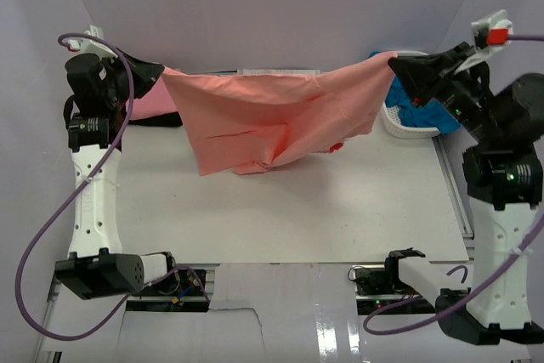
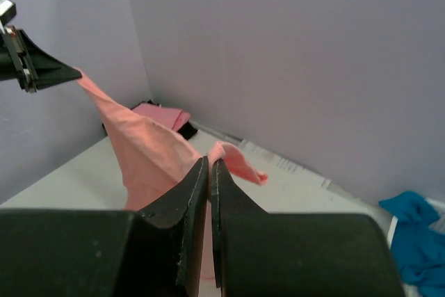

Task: Fold and stack the t-shirts
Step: Flatten out the tshirt

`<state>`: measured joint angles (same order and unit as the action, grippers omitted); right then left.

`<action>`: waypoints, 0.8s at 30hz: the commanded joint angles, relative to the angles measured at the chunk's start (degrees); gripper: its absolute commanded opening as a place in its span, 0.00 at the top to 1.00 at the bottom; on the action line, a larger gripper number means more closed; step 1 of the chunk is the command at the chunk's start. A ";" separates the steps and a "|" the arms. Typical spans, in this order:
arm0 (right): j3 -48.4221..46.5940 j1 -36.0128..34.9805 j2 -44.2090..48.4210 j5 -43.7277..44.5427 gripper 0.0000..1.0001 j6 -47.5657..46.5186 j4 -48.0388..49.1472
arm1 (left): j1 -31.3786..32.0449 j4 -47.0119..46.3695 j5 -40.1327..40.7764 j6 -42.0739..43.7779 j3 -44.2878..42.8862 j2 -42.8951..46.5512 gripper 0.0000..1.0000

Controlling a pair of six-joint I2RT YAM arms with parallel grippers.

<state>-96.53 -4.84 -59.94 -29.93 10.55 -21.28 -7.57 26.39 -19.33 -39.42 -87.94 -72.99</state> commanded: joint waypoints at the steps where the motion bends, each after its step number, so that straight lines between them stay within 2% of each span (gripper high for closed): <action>1: -0.58 0.27 6.05 3.21 0.92 -2.37 9.76 | -0.07 -6.26 -1.50 0.40 4.25 6.53 1.00; 8: -5.24 0.27 15.45 5.32 0.92 -2.81 10.20 | -0.07 -6.35 3.24 2.76 9.36 22.61 1.00; 13: -6.48 0.27 20.47 6.20 0.92 -2.46 10.46 | 1.24 -4.07 9.91 5.05 7.61 32.45 1.00; 17: -5.86 0.27 25.56 8.04 0.92 -1.15 11.34 | 1.68 -2.75 10.81 4.62 6.38 35.81 1.00; 24: -5.86 0.27 25.93 5.77 0.92 2.81 10.12 | 1.68 -1.08 12.39 2.95 8.65 40.20 1.00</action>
<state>-102.35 -4.82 -32.47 -24.40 11.22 -12.40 -5.98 23.40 -9.47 -35.92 -81.12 -32.99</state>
